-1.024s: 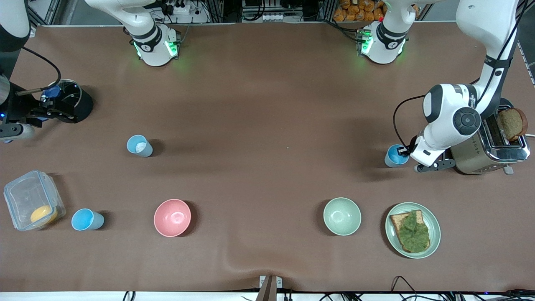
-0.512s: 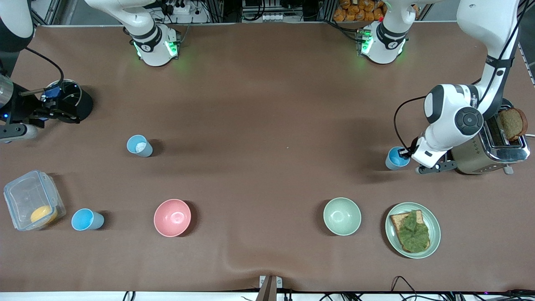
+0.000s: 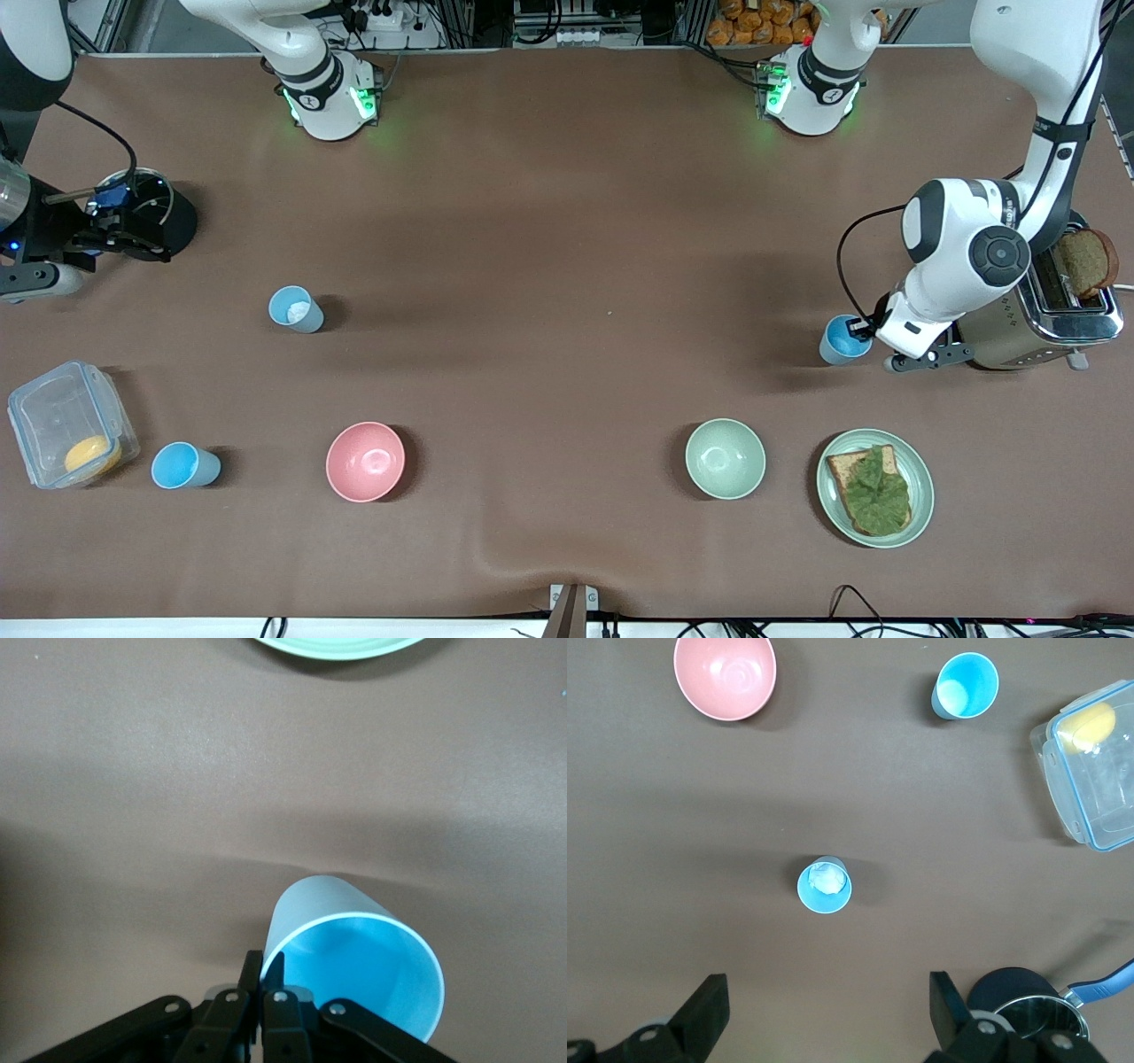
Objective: Stack blue cups with both arms
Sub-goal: 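Close the left gripper around the blue cup's side, then reach the right gripper to the blue cup by the saucepan and grasp it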
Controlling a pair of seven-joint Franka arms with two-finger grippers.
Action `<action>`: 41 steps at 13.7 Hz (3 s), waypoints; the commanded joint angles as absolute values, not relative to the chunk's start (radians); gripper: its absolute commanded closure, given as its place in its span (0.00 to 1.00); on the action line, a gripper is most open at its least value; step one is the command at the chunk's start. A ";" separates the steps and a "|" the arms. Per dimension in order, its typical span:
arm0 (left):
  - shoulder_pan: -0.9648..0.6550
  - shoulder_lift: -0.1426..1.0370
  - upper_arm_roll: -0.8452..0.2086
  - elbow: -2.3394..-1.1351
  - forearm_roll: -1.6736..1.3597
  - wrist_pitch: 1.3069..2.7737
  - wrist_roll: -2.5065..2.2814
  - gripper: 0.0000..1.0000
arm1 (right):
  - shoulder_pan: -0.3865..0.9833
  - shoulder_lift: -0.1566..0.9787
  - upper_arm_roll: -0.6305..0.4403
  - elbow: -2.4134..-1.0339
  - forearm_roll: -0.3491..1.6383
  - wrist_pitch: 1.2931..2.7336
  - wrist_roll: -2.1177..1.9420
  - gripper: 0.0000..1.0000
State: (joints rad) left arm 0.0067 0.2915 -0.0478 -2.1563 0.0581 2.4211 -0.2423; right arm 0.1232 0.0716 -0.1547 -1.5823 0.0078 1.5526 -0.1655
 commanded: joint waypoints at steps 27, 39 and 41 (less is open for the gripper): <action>-0.015 0.215 -0.126 -2.105 0.074 2.260 -0.337 1.00 | 0.092 0.202 -0.156 -2.212 0.000 2.358 -0.317 0.00; -0.017 0.032 -0.255 -1.809 -0.026 1.778 -0.342 1.00 | 0.090 0.242 -0.153 -2.321 0.073 2.471 -0.342 0.02; -0.018 0.044 -0.271 -1.729 -0.026 1.708 -0.385 1.00 | 0.115 0.262 -0.153 -2.316 0.132 2.471 -0.339 0.56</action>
